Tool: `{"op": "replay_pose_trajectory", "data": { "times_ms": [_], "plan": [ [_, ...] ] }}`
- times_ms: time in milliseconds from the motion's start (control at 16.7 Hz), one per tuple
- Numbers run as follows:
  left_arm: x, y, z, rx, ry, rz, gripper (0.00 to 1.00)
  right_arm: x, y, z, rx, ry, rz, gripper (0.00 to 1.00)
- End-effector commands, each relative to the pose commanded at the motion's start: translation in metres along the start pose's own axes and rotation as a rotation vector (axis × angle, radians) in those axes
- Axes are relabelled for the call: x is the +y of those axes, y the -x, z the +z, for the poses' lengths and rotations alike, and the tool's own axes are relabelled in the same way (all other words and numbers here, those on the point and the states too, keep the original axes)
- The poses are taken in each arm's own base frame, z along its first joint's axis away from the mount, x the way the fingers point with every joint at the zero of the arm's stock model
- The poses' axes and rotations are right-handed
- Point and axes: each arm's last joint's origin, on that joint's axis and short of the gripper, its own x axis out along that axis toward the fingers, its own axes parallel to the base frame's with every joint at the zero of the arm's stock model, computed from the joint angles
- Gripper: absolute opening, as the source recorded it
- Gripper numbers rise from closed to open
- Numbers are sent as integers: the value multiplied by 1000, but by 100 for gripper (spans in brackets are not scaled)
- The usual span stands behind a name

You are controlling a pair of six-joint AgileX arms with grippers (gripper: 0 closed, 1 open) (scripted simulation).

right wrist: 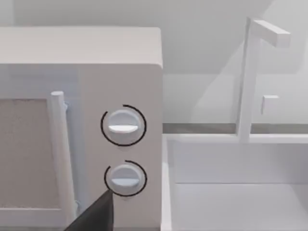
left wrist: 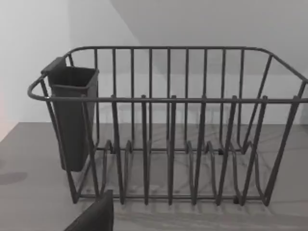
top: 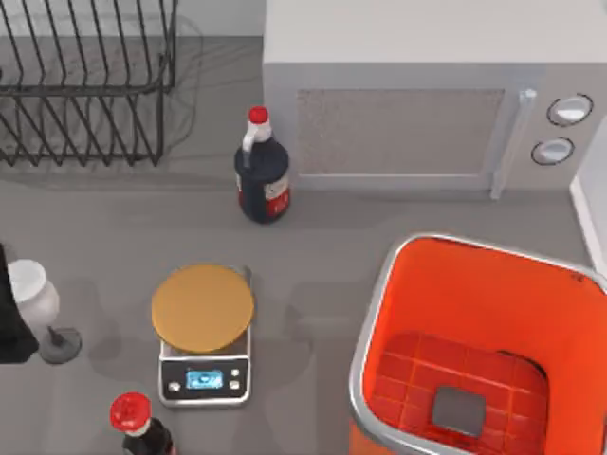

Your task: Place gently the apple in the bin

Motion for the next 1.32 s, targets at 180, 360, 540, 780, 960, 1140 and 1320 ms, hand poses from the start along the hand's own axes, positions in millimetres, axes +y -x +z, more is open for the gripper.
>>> {"op": "replay_pose_trajectory", "data": {
  "times_ms": [180,360,540,780,960,1140,1320],
  "plan": [
    [0,0,2,7,-10,3,100,0,0,0,0,0,0,100],
    [2,-1,20,71,-101,19,100,0,0,0,0,0,0,100],
    [6,-10,56,194,-274,26,100,0,0,0,0,0,0,100],
    [15,-52,110,447,-577,-25,100,0,0,0,0,0,0,100],
    [27,-108,131,678,-801,-144,100,0,0,0,0,0,0,100],
    [39,-167,120,911,-967,-339,100,0,0,0,0,0,0,100],
    [50,-212,89,1113,-1054,-572,100,0,0,0,0,0,0,100]
  ]
}}
